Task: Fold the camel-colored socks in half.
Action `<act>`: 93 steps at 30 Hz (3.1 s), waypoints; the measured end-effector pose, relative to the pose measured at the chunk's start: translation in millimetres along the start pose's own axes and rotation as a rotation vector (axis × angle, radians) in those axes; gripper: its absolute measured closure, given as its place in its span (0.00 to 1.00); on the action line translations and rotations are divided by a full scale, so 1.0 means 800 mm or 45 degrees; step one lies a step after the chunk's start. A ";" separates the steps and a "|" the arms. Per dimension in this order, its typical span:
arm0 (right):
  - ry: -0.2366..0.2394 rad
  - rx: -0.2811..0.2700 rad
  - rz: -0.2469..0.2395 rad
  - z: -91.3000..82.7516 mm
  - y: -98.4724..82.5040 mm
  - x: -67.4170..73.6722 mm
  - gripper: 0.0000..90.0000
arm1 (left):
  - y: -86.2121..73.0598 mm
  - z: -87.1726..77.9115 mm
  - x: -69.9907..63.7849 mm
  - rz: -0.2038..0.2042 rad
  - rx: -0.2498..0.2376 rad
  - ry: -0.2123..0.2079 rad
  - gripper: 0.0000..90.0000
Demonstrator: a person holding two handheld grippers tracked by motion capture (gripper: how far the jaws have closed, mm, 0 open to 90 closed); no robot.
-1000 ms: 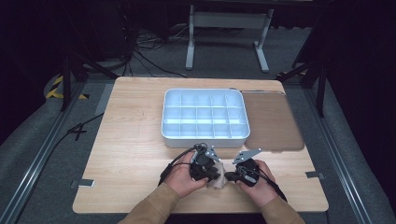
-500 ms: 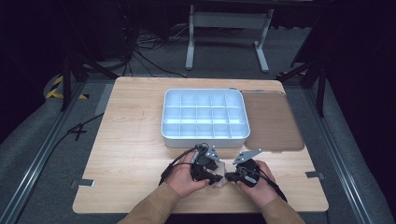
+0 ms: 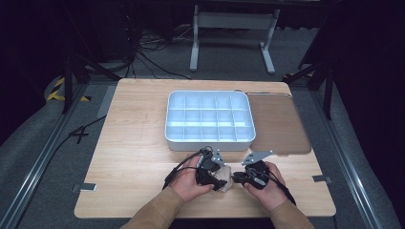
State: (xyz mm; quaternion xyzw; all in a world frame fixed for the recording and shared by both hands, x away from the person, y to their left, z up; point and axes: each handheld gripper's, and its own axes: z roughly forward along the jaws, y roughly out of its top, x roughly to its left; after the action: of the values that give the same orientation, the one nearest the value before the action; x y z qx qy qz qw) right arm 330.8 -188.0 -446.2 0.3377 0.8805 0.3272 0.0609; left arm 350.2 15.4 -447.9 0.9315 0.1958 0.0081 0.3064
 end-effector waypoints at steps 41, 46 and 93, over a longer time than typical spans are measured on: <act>0.319 -0.108 0.376 0.041 -0.002 -0.017 0.76 | -0.013 0.002 -0.006 -0.034 0.007 0.022 0.34; 0.313 -0.107 0.357 0.039 0.000 -0.014 0.81 | -0.013 -0.001 -0.005 -0.071 0.002 0.006 0.34; 0.133 -0.268 0.205 -0.051 0.050 -0.018 0.82 | -0.061 -0.113 0.024 -0.261 -0.071 0.041 0.41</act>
State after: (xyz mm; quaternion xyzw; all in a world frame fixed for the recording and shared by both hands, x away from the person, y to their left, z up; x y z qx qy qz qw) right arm 350.6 -196.9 -391.8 0.3812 0.8133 0.4389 0.0236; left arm 338.0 109.5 -404.6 0.8974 0.2948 -0.0029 0.3282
